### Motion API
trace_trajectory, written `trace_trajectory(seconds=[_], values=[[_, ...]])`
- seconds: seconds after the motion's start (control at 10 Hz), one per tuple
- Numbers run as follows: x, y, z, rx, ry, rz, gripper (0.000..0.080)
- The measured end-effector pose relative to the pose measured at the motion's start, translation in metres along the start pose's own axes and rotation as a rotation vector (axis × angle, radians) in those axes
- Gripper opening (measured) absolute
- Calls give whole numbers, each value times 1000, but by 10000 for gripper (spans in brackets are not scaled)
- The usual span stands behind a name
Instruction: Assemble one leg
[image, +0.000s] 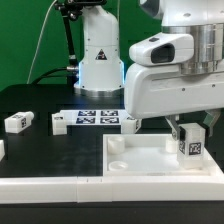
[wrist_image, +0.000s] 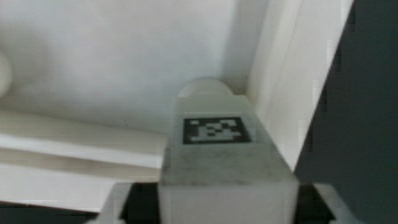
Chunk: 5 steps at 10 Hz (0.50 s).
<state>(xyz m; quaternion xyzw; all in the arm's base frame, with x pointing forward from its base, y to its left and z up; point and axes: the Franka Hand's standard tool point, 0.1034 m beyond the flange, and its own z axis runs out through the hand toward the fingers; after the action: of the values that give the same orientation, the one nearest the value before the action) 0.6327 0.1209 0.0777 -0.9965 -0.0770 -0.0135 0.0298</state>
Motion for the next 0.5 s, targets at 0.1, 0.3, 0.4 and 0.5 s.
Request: trace_trajectory(seconds=[0.1,0.3,0.4,0.5], values=[[0,0,0,0,0,2,292],[-1,1,1,3,5,256,292],[-1,2,1,3,8,364,292],[-1,2,1,3,10,479,294]])
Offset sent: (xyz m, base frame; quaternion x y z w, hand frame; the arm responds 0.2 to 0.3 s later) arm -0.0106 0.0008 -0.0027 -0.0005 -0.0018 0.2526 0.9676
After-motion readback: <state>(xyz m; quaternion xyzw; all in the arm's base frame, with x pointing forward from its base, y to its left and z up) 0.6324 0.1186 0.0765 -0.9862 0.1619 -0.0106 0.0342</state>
